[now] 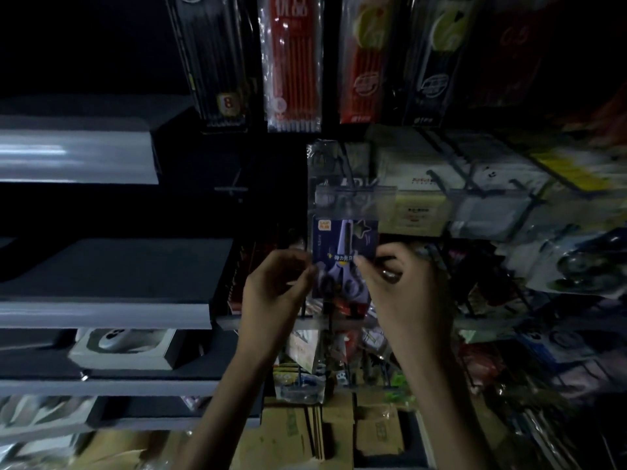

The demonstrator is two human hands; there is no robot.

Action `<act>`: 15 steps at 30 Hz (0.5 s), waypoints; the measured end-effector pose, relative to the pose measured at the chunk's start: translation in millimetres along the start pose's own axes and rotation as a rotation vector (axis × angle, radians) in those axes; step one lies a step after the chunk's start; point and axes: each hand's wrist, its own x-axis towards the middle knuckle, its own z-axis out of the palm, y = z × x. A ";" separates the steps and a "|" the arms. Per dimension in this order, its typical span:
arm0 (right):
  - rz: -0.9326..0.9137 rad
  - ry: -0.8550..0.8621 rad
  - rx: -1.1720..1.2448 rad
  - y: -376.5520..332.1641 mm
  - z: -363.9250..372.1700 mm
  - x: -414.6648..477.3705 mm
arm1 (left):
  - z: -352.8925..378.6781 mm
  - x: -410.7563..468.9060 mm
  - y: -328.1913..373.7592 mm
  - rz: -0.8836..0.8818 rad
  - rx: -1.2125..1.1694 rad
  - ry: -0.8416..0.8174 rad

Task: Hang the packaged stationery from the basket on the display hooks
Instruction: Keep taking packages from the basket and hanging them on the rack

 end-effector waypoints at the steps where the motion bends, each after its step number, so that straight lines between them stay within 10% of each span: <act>1: 0.011 -0.005 -0.018 0.9 2.0 -0.5 | 1.5 -1.5 -1.7 -0.002 0.008 -0.005; 15: 0.082 -0.036 0.012 10.4 13.9 7.9 | 14.2 1.0 -15.2 -0.061 -0.072 0.087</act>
